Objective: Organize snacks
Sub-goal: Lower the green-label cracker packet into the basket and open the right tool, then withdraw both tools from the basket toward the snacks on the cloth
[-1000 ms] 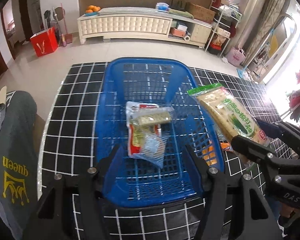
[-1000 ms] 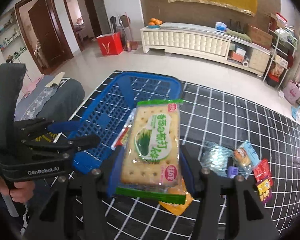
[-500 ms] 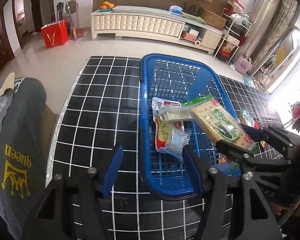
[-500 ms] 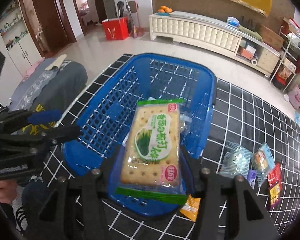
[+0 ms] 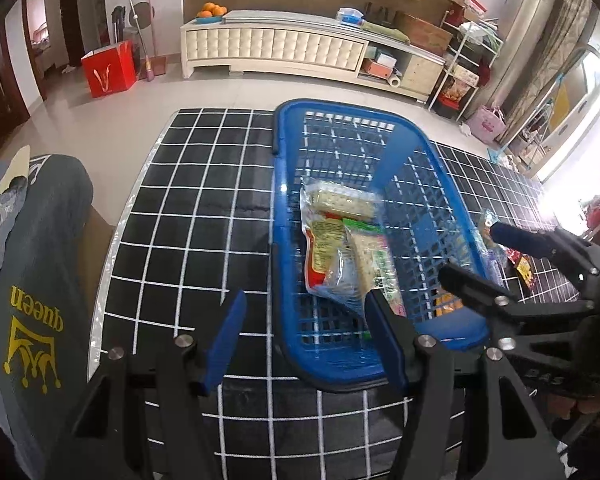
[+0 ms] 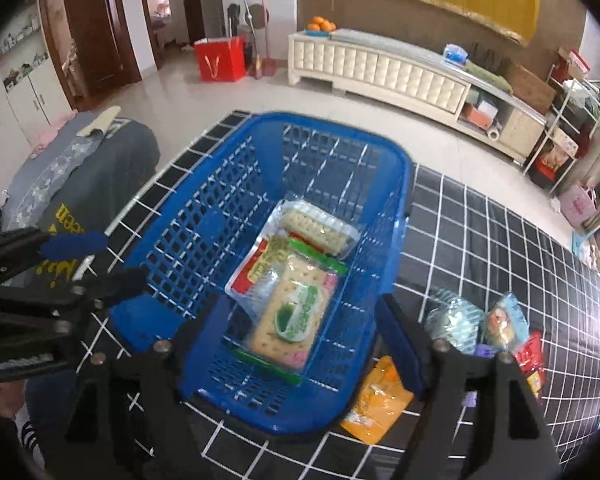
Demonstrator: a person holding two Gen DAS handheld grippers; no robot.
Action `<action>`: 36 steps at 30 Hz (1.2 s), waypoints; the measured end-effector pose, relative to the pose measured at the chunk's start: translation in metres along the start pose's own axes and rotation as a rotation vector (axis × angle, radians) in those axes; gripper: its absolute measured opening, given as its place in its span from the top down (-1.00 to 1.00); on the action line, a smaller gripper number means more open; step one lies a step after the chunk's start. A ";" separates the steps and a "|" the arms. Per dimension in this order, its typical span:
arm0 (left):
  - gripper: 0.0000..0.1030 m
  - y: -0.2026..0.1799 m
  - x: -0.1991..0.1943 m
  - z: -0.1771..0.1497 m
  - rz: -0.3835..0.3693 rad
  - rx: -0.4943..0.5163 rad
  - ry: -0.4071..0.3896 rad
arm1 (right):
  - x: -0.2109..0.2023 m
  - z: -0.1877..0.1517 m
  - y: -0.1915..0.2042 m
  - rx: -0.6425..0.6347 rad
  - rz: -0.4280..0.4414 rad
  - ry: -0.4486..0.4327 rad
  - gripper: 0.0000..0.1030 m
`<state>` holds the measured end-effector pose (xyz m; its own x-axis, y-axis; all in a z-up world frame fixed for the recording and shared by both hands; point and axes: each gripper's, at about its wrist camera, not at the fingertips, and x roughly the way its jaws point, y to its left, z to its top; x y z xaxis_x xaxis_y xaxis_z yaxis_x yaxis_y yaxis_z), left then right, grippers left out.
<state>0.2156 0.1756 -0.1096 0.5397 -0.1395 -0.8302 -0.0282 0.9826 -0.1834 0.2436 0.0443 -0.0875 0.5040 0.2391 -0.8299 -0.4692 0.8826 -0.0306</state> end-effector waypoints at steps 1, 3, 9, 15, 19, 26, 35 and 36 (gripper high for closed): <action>-0.15 -0.003 -0.002 0.000 -0.001 0.005 -0.002 | -0.005 0.000 -0.002 0.006 0.004 -0.005 -0.54; -0.15 -0.013 -0.006 0.000 0.002 0.022 -0.009 | -0.018 -0.001 -0.009 0.021 0.005 -0.022 -0.54; -0.15 -0.044 -0.020 0.000 -0.002 0.070 -0.027 | -0.041 -0.014 -0.039 0.064 -0.004 -0.036 -0.54; -0.15 -0.084 -0.026 -0.002 -0.001 0.138 -0.029 | -0.062 -0.034 -0.074 0.134 0.000 -0.049 -0.54; -0.15 -0.116 -0.026 -0.005 -0.005 0.191 -0.025 | -0.076 -0.049 -0.094 0.162 -0.006 -0.065 -0.54; -0.15 -0.166 -0.019 -0.010 -0.038 0.255 -0.020 | -0.092 -0.074 -0.130 0.209 -0.025 -0.072 -0.54; -0.15 -0.223 0.007 -0.020 -0.075 0.321 0.028 | -0.089 -0.101 -0.175 0.269 -0.038 -0.046 -0.54; -0.15 -0.228 0.010 -0.020 -0.078 0.327 0.032 | -0.087 -0.105 -0.183 0.281 -0.039 -0.041 -0.54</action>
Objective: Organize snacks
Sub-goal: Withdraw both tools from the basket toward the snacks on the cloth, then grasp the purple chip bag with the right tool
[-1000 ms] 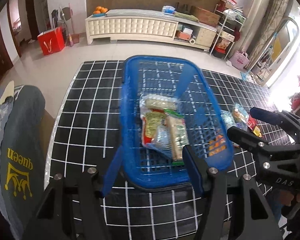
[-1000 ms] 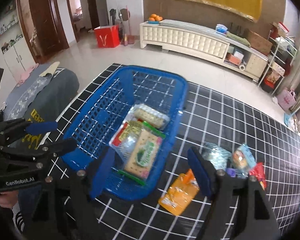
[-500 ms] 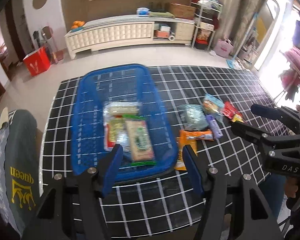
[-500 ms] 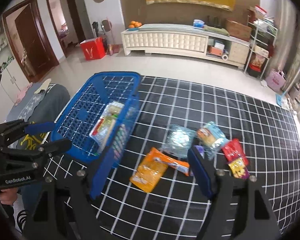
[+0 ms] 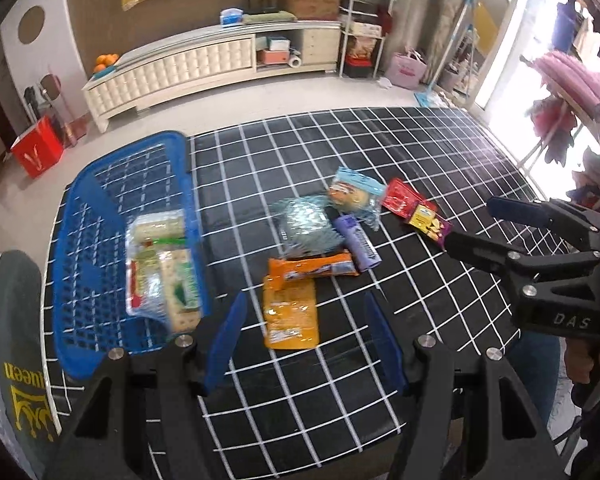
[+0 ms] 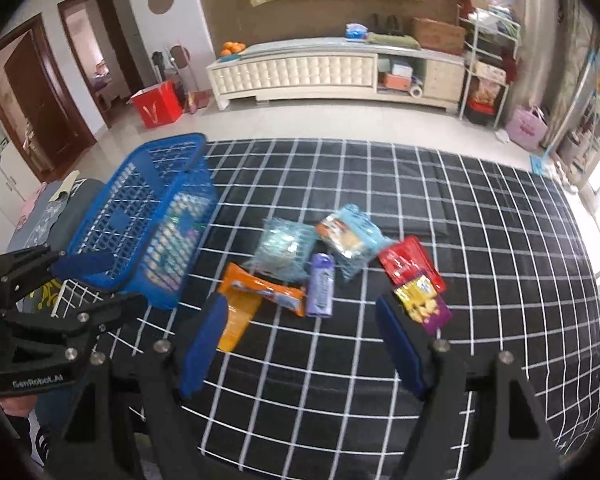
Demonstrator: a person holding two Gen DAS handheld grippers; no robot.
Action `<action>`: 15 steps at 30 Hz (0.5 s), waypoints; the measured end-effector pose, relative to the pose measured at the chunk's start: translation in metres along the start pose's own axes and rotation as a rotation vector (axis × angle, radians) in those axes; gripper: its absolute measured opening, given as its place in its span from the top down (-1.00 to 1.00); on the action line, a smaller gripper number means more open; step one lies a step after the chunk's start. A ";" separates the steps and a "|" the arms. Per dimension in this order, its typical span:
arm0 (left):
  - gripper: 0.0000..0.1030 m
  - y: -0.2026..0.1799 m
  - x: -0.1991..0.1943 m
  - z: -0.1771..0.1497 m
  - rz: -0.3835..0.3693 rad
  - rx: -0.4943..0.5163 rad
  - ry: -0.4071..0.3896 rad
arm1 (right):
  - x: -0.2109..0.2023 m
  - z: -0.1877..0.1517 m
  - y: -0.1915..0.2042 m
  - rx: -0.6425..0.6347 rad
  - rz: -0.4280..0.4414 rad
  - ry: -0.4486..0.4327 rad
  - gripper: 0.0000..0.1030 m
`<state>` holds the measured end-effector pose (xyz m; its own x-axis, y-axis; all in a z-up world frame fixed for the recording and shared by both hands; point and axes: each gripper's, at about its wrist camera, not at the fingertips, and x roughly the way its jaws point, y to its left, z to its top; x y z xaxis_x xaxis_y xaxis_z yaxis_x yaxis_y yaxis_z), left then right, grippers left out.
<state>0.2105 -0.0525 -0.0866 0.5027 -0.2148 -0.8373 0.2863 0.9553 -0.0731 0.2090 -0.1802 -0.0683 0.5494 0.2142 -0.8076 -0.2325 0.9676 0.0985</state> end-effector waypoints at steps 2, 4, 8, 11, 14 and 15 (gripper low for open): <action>-0.15 -0.007 0.006 0.003 -0.007 0.004 0.006 | 0.004 -0.003 -0.012 0.017 -0.004 0.007 -0.54; -0.15 -0.015 0.014 0.006 -0.017 0.006 0.016 | 0.008 -0.005 -0.026 0.039 -0.011 0.018 -0.54; -0.15 -0.030 0.031 0.009 -0.045 0.007 0.039 | 0.020 -0.011 -0.054 0.074 -0.008 0.043 -0.54; -0.15 -0.042 0.046 0.010 -0.059 0.011 0.061 | 0.031 -0.016 -0.075 0.096 -0.011 0.063 -0.54; -0.15 -0.051 0.066 0.010 -0.067 0.012 0.088 | 0.046 -0.019 -0.095 0.114 -0.022 0.100 -0.54; -0.15 -0.052 0.073 0.011 -0.068 0.010 0.099 | 0.053 -0.020 -0.102 0.115 -0.028 0.113 -0.54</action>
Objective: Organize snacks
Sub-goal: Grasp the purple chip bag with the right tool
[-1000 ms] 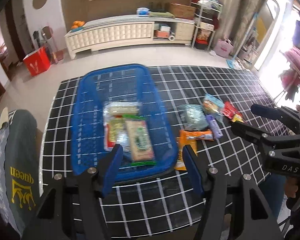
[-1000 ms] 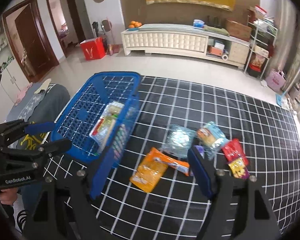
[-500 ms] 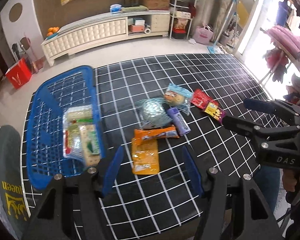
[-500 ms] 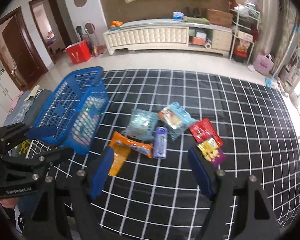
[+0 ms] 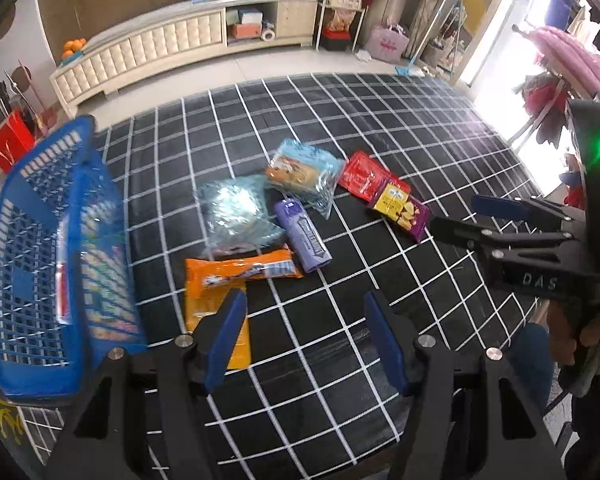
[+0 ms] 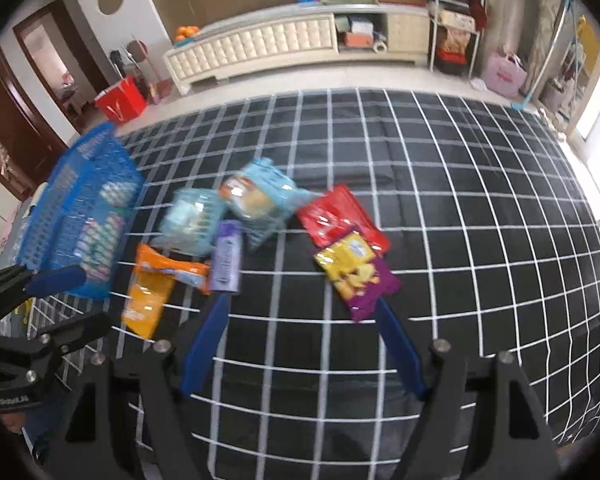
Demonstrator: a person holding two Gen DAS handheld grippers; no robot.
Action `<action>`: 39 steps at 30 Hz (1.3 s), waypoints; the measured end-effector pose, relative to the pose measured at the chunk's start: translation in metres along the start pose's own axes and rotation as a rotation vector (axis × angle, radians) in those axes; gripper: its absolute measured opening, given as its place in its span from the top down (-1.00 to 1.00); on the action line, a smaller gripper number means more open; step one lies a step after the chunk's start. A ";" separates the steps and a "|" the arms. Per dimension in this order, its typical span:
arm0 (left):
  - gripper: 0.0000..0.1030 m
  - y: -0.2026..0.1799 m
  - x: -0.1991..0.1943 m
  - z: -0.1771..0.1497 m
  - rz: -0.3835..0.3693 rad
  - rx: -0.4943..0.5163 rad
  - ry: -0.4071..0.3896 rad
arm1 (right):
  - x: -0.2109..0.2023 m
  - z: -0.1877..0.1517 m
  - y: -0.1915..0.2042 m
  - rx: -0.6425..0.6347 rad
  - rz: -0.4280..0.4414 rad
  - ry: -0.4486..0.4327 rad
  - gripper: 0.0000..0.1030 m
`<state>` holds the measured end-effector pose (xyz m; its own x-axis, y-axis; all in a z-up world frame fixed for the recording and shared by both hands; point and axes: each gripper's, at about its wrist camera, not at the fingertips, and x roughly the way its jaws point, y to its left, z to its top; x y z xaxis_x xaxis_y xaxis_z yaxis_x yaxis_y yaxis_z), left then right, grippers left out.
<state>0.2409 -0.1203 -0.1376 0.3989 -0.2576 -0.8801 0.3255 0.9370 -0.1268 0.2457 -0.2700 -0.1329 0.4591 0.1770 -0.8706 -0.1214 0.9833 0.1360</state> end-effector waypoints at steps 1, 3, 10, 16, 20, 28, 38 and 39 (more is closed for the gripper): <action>-0.15 -0.001 0.008 0.001 -0.002 -0.004 0.013 | 0.005 0.000 -0.004 0.000 -0.003 0.008 -0.54; -0.15 -0.001 0.024 0.004 -0.007 -0.016 0.039 | 0.016 0.001 -0.013 -0.003 -0.006 0.024 -0.54; -0.15 0.001 0.065 0.013 -0.008 -0.042 0.100 | 0.057 0.003 -0.022 -0.147 -0.045 0.075 -0.54; -0.15 0.004 0.089 0.015 -0.005 -0.053 0.138 | 0.086 0.005 -0.034 -0.159 -0.023 0.139 -0.55; -0.15 0.006 0.097 0.016 -0.007 -0.060 0.149 | 0.094 0.007 -0.037 -0.176 -0.026 0.134 -0.55; -0.15 0.015 0.095 0.010 -0.003 -0.088 0.152 | 0.099 0.008 -0.021 -0.292 -0.053 0.140 -0.25; -0.15 0.010 0.060 -0.002 -0.003 -0.082 0.114 | 0.079 -0.028 0.000 -0.337 -0.037 0.179 -0.01; -0.15 0.009 0.056 -0.002 -0.003 -0.079 0.108 | 0.076 -0.031 0.000 -0.331 -0.037 0.178 -0.01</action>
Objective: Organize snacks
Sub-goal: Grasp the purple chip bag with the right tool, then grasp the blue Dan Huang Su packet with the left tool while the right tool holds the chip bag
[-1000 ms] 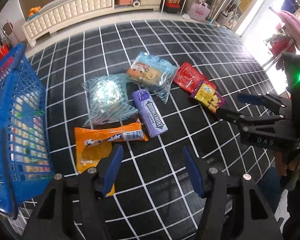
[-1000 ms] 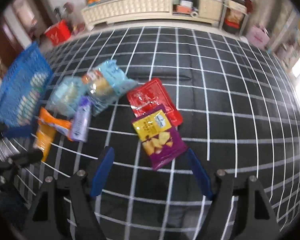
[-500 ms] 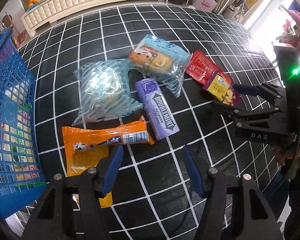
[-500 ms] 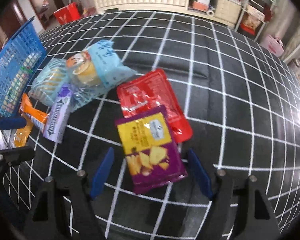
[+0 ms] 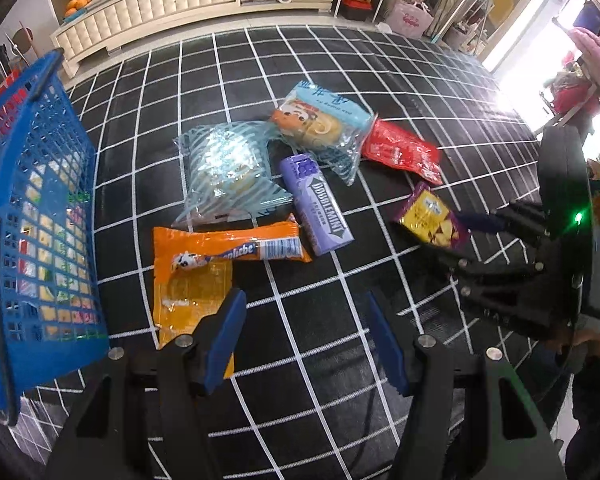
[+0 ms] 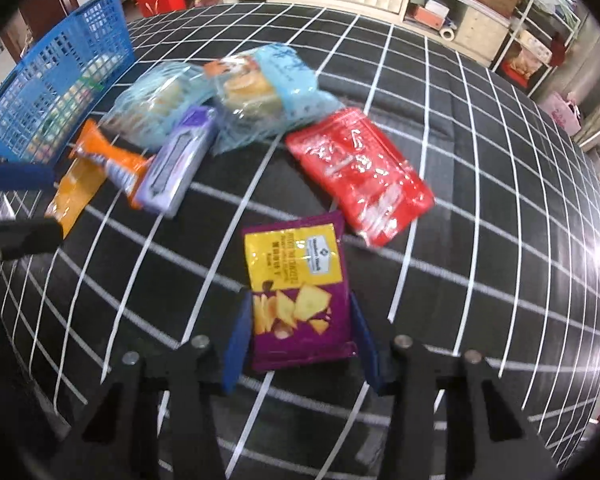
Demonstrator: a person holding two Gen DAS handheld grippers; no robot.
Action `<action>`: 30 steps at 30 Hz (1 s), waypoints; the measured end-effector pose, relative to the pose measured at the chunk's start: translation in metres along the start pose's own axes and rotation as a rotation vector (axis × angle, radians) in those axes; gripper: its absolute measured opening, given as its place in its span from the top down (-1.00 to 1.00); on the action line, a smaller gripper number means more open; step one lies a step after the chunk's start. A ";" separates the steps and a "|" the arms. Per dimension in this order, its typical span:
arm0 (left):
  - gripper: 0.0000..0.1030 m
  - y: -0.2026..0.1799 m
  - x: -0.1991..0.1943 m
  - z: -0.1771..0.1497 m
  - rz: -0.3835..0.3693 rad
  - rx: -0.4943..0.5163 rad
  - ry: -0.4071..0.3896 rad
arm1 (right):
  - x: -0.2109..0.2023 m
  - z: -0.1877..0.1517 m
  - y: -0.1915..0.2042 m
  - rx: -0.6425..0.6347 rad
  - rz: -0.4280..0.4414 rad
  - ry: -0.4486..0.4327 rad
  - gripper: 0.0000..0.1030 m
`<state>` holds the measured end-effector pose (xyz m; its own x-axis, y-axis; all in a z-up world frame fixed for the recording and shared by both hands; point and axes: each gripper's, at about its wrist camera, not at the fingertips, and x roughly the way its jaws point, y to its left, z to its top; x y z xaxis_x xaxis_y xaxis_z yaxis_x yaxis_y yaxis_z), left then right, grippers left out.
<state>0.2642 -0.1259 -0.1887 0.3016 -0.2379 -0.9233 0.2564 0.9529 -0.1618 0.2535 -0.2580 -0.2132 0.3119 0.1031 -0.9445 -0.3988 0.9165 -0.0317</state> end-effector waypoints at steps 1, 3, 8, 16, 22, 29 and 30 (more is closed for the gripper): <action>-0.16 -0.001 -0.004 -0.001 0.000 0.001 -0.005 | -0.004 -0.002 0.000 0.006 -0.001 -0.005 -0.01; -0.15 -0.003 -0.011 -0.003 -0.003 0.003 -0.013 | -0.016 -0.007 -0.001 0.030 -0.001 -0.028 -0.01; -0.15 -0.013 -0.016 0.010 0.024 0.061 -0.016 | -0.050 -0.010 -0.011 0.095 0.014 -0.098 -0.01; -0.40 -0.034 -0.010 0.055 0.063 0.178 -0.007 | -0.074 0.000 -0.034 0.182 0.025 -0.174 -0.01; -0.40 -0.050 0.017 0.089 0.071 0.311 0.048 | -0.064 0.009 -0.045 0.230 0.068 -0.198 -0.01; -0.40 -0.061 0.045 0.123 0.148 0.444 0.083 | -0.056 0.016 -0.056 0.269 0.115 -0.216 -0.02; -0.40 -0.062 0.049 0.128 0.161 0.467 0.088 | -0.054 0.018 -0.059 0.277 0.123 -0.219 -0.02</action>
<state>0.3804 -0.2204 -0.1792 0.2976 -0.0584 -0.9529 0.6025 0.7857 0.1400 0.2752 -0.3104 -0.1542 0.4652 0.2716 -0.8425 -0.2059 0.9589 0.1955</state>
